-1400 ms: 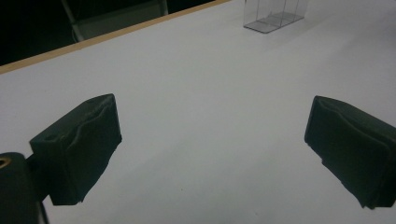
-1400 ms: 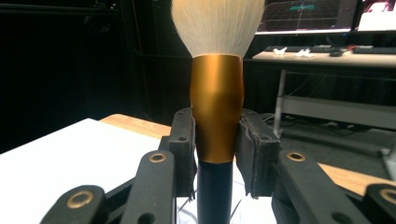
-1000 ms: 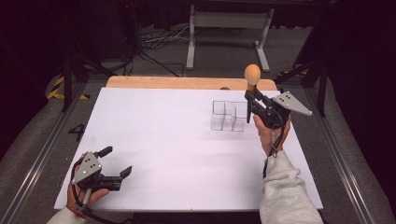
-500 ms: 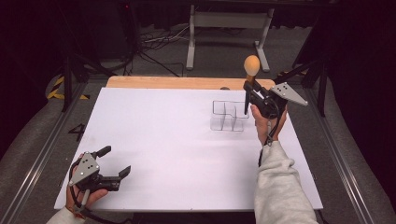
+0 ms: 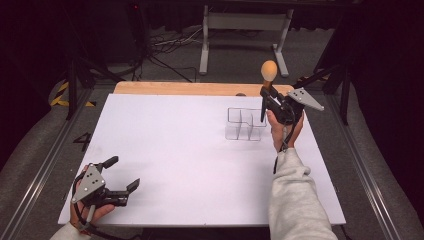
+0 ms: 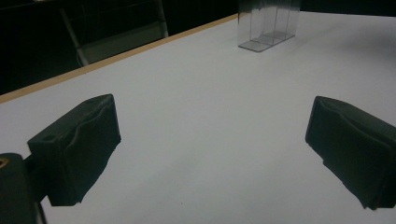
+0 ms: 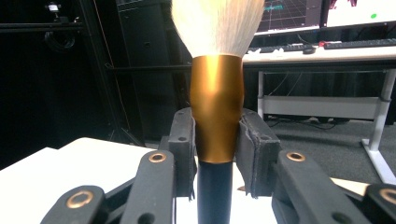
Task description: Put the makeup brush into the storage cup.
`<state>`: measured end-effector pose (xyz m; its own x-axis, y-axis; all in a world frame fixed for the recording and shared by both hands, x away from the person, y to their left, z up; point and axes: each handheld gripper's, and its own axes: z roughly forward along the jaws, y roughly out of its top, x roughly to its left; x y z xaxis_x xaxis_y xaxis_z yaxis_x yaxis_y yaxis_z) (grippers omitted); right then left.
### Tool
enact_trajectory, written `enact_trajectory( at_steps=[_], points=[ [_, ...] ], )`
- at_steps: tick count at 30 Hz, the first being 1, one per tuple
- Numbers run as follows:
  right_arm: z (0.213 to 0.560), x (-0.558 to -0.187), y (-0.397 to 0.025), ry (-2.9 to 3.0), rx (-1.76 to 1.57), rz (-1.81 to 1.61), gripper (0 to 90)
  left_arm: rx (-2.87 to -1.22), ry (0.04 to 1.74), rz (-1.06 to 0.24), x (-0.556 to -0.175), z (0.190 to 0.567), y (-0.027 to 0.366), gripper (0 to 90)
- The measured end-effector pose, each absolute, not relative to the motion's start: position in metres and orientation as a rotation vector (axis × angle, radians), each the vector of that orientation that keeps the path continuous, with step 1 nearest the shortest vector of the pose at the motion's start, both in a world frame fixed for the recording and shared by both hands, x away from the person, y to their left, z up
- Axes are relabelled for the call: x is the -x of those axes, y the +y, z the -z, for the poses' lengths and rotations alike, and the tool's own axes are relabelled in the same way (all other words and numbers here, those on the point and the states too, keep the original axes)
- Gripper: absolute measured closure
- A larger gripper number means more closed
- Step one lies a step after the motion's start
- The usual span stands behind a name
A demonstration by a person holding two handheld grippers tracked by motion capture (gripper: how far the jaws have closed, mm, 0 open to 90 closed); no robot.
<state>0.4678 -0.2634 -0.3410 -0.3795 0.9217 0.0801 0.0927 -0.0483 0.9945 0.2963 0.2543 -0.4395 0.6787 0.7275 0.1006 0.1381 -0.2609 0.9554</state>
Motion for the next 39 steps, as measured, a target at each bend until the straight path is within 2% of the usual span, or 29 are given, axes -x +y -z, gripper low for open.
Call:
enact_trajectory(
  at_steps=[28,39],
  points=[
    [0.366,-0.479,-0.262,1.552,-1.172,-1.496,69.8,-1.783,0.691,-0.645,-0.296,0.440,0.255,3.4],
    [0.379,-0.472,-0.266,1.563,-1.181,-1.487,69.8,-1.778,0.695,-0.648,-0.296,0.440,0.256,3.4]
  ],
)
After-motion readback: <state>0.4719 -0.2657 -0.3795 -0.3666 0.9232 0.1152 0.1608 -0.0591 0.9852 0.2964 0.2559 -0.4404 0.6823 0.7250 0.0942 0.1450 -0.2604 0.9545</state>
